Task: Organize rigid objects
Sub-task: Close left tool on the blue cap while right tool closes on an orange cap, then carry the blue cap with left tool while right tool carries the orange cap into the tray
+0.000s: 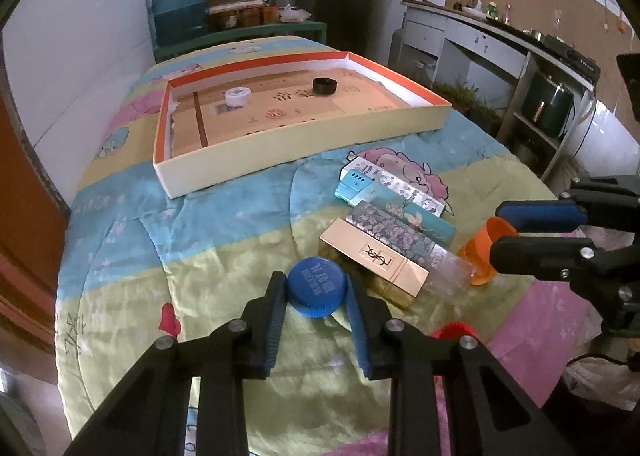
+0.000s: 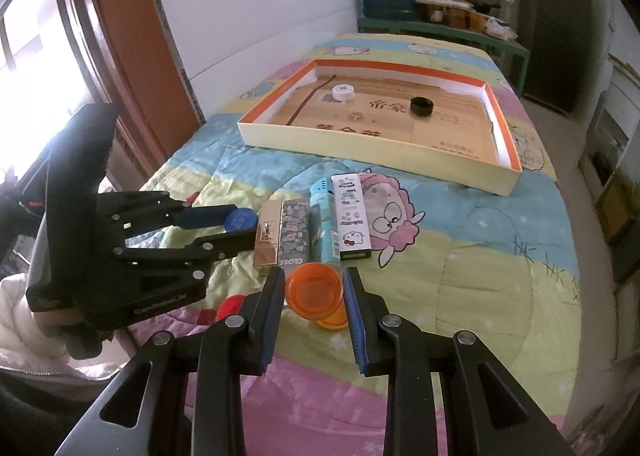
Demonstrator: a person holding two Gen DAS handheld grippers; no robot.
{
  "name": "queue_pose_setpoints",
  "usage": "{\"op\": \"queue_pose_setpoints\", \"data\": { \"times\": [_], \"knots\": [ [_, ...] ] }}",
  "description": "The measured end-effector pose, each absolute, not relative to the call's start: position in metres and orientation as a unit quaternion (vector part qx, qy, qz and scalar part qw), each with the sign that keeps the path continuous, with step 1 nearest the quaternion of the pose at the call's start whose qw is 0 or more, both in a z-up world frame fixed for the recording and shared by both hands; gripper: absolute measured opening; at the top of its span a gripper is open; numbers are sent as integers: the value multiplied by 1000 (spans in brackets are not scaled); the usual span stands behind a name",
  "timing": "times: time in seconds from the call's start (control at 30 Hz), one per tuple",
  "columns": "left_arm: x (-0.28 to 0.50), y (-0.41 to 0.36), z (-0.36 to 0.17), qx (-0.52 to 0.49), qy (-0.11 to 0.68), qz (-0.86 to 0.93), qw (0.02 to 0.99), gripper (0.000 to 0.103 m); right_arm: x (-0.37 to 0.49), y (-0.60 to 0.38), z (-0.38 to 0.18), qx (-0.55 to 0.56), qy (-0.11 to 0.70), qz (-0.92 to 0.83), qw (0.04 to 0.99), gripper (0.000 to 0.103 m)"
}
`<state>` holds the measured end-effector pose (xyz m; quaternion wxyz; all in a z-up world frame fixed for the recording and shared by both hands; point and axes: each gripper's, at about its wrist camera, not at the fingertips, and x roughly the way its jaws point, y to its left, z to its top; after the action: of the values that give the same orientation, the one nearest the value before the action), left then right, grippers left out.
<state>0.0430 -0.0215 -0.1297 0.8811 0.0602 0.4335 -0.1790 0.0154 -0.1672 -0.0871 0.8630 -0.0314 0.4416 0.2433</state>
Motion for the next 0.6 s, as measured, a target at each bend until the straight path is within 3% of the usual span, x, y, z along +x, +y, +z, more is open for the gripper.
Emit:
{"op": "queue_pose_setpoints", "data": {
  "times": [0.6],
  "knots": [
    [55,-5,-93,3,414,-147,898,31,29,-173,-76,-3,428,241,871,30]
  ]
}}
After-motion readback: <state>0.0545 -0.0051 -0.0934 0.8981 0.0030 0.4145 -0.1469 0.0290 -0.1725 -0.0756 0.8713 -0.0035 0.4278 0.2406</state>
